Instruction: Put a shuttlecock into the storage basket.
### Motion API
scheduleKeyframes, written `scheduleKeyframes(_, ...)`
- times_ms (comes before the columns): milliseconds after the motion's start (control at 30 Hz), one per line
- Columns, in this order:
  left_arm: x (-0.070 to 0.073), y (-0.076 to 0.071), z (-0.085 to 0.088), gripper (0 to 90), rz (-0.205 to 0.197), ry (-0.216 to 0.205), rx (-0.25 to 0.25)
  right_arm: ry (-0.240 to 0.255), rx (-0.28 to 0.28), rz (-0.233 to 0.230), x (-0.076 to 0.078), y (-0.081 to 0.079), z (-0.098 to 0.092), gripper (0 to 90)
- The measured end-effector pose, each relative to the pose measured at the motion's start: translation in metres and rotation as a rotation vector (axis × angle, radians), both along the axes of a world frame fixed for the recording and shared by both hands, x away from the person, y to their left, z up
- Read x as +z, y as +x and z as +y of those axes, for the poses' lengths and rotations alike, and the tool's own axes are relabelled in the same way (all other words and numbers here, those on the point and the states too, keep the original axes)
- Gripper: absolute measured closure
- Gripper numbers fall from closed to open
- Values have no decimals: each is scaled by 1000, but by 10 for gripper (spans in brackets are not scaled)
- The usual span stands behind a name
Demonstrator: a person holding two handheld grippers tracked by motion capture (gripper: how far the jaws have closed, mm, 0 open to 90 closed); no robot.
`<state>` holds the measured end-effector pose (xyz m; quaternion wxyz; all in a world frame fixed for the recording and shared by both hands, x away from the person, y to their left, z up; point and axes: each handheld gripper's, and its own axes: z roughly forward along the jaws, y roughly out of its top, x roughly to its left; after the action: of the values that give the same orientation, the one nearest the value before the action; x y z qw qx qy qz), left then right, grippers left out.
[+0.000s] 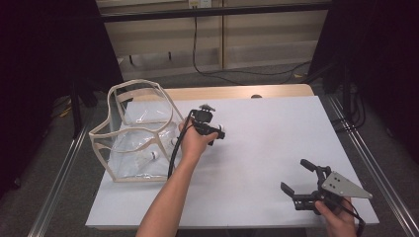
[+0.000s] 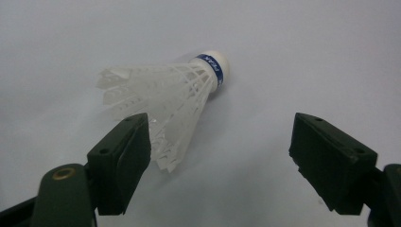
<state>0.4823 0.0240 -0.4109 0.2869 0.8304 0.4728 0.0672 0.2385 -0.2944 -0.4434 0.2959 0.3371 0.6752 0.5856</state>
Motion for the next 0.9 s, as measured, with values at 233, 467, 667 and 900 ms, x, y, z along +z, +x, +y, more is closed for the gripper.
scheduleKeyframes(233, -4, 3, -2, 236, -8, -11, 6, 2, 1, -1, 0, 0, 0, 14)
scheduleKeyframes(467, -12, 6, -6, 265, -1, -4, 7, 3, 2, 3, 0, 0, 0, 14)
scheduleKeyframes(667, -15, 9, -6, 298, -14, -12, 13, 6, 2, 4, 0, 0, 0, 14)
scheduleKeyframes(900, -18, 12, -6, 351, -14, -25, 24, 5, 5, 2, 0, 0, 0, 14)
